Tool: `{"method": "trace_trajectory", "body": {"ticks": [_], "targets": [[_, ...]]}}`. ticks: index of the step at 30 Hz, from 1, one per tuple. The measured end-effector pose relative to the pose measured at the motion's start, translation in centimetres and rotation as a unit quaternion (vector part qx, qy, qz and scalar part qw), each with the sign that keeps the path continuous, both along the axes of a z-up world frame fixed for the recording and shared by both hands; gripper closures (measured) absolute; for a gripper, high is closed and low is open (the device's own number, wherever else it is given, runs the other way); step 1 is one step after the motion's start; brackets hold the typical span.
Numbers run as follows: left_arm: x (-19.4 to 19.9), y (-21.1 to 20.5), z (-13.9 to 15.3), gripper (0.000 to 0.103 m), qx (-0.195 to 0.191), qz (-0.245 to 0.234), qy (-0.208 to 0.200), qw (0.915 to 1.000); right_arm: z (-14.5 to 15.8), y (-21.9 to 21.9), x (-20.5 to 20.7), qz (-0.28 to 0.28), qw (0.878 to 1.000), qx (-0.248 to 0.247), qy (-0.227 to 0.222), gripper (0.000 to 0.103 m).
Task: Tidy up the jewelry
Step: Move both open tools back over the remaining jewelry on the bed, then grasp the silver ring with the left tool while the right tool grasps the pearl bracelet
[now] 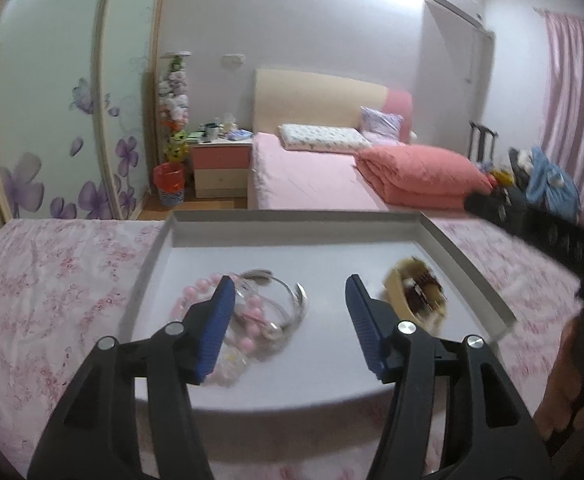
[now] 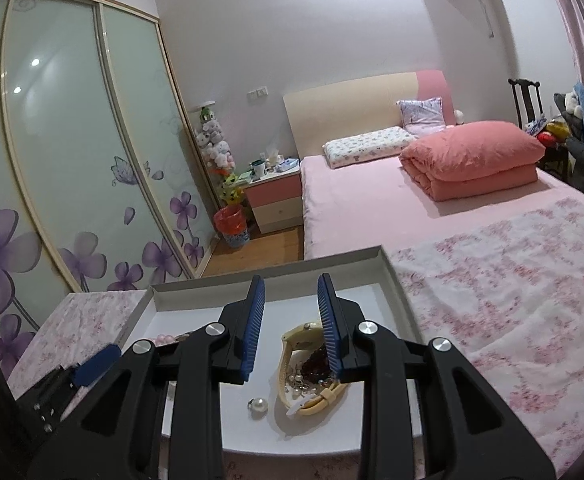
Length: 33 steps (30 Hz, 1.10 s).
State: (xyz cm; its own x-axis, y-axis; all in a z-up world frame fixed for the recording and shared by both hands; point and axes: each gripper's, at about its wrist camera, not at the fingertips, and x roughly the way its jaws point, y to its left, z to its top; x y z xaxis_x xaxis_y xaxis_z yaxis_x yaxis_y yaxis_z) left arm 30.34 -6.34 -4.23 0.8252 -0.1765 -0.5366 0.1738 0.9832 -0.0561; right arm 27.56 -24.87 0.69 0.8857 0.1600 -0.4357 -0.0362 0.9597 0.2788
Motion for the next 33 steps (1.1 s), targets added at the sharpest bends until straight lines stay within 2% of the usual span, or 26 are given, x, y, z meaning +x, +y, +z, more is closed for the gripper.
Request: {"method": "trace_trajectory", "body": {"ticks": [4,10,16,19,27,33], "targets": [[-2.3,-0.2,-0.2,0.046,0.029,-0.026,0.015,0.9991,0.6,-0.5,-1.5,0.012,1.0,-0.017,0.008,0.074],[-4.5,2.3,-0.5,0.046,-0.003,-0.014,0.044,0.9989,-0.9,-0.7,-5.5,0.05,0.996,-0.059,0.052,0.074],[-8.2,2.5,-0.6,0.046,0.005,-0.026,0.046,0.9986,-3.1,-0.4,-9.3,0.089,0.989,-0.048,0.107,0.074],[-9.3,3.2,-0.4,0.046,0.002,-0.021,0.048,0.9986,-4.2,0.6,-10.7,0.109,0.983,-0.058,0.139,0.074],[-11.0,5.5,-0.3,0.046,-0.002,0.007,0.055,0.9984,-5.6,2.3,-11.6,0.132,0.972,-0.075,0.179,0.074],[-11.4,6.5,-0.1,0.046,-0.013,0.014,0.058,0.9982,-6.4,3.2,-11.1,0.13,0.967,-0.093,0.198,0.074]]}}
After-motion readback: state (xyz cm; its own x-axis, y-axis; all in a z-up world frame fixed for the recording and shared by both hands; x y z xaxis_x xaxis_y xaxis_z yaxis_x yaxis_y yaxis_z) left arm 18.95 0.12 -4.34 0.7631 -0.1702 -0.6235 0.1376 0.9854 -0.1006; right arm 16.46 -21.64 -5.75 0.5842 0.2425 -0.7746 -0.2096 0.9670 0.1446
